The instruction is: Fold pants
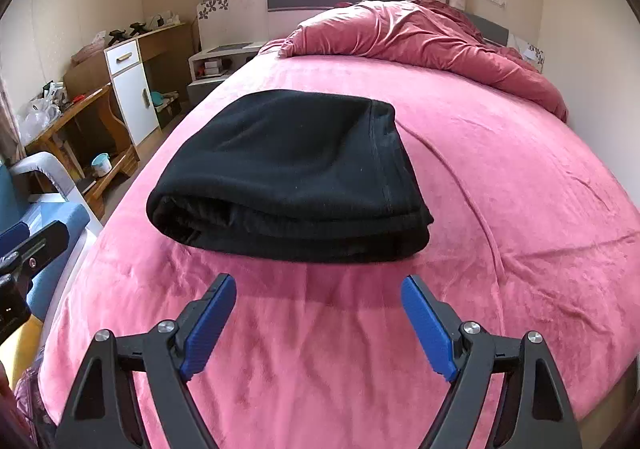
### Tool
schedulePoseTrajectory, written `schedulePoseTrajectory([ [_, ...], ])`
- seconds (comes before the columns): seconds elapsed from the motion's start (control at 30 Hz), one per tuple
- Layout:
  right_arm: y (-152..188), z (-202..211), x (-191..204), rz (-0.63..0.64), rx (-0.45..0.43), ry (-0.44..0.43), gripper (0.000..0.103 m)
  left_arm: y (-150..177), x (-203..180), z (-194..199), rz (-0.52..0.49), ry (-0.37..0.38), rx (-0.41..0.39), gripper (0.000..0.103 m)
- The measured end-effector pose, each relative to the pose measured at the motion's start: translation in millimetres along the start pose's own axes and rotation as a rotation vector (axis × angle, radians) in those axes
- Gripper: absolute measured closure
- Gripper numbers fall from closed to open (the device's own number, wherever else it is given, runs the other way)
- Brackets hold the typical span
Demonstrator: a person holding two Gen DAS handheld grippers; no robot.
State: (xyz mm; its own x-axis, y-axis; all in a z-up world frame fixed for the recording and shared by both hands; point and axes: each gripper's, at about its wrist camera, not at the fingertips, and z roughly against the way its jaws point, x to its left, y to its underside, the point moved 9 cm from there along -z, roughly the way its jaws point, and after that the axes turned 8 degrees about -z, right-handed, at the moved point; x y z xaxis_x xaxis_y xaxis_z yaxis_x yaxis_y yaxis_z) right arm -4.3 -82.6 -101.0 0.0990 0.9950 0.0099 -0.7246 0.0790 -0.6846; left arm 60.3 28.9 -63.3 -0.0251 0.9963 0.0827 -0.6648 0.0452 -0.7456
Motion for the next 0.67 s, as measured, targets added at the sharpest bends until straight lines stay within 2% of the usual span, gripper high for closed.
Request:
schedulePoseTrajectory([
  [0.4,5.0,-2.0,-5.9,-0.003,0.006,0.008,0.018,5.6,-5.6,-2.3,-0.01,0.022,0.015,0.027],
  [0.53,7.9,-3.3,-6.2,0.004,0.014,0.011,0.018,3.5,-2.9,3.3,-0.017,-0.006,-0.042,0.027],
  [0.67,10.3,-5.8,-7.9,0.004,0.023,0.014,0.018,2.7,-1.9,3.1,-0.008,0.0,-0.044,0.029],
])
